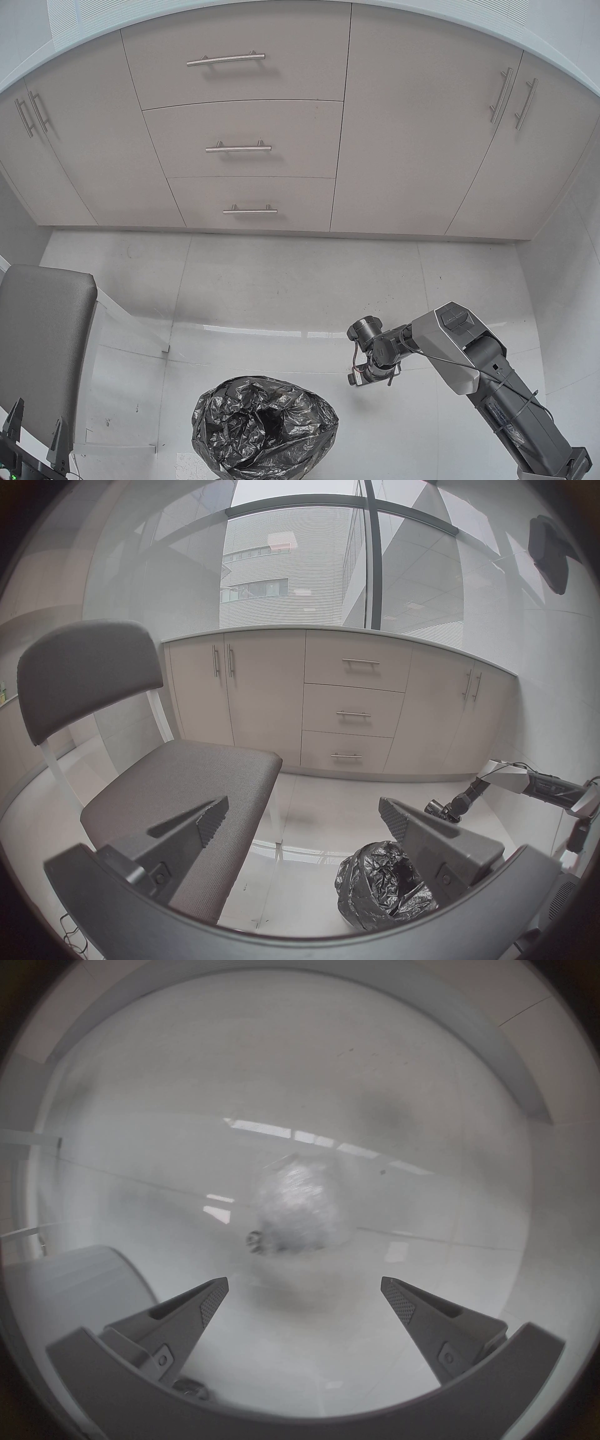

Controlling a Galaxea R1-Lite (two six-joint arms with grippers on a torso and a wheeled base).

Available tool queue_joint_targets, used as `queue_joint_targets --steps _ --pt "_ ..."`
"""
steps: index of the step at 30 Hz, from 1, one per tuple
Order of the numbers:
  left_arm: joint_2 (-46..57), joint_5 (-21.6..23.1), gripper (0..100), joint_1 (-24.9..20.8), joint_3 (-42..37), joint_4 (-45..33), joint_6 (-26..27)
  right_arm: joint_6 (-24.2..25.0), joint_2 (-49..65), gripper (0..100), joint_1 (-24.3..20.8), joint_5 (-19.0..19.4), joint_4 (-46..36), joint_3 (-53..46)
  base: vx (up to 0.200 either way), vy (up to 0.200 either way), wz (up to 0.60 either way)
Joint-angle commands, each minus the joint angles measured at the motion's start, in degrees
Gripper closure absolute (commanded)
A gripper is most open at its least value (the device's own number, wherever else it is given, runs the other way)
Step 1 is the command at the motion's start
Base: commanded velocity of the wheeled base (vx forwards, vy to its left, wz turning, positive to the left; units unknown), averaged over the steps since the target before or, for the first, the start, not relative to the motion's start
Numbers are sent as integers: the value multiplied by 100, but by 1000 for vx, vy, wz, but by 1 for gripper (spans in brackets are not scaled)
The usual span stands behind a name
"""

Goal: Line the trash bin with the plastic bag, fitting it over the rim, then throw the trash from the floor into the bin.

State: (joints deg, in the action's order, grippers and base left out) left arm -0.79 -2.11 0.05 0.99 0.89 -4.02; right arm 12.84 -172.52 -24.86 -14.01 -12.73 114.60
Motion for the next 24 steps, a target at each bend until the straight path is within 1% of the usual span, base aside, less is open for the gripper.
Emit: queue_joint_targets --steps 1,2,3,4,5,7,9,11,12,13,19,22,23,24 --pt "70 -18 0 4 -28 16 -46 -9 17 0 -19 522 -63 -1 0 0 0" --pt "79 -18 0 4 -28 16 -46 -62 43 0 -54 680 -63 -1 0 0 0" --pt "79 -18 0 4 -28 16 -46 -71 43 0 -54 689 -63 -1 0 0 0" --pt "70 -18 0 4 -28 16 -46 -159 26 0 -63 821 -54 -1 0 0 0" --pt "79 -18 0 4 -28 16 -55 -264 -10 0 -63 821 -28 -1 0 0 0" --pt "70 -26 0 4 -28 25 -55 -677 -89 0 -46 794 174 -1 0 0 0" --pt "79 -26 0 4 -28 25 -64 -1029 -203 0 -19 724 499 -1 0 0 0" --pt "79 -26 0 4 -28 25 -64 -1196 -238 0 -28 610 701 -1 0 0 0" --pt "79 -26 0 4 -28 25 -64 -1222 -238 0 -28 583 710 -1 0 0 0" --pt "79 -35 0 4 -28 25 -64 -1310 -247 0 -46 469 710 -1 0 0 0" --pt "79 -44 0 4 -28 25 -64 -1723 -273 0 -46 267 842 -1 0 0 0" --pt "79 -44 0 4 -28 25 -64 -1741 -335 0 -63 170 1220 -1 0 0 0" --pt "70 -44 0 4 -28 25 -64 -1820 -361 0 -63 74 1457 -1 0 0 0" --pt "79 -44 0 4 -28 25 -64 -1925 -361 0 -63 47 1528 -1 0 0 0"
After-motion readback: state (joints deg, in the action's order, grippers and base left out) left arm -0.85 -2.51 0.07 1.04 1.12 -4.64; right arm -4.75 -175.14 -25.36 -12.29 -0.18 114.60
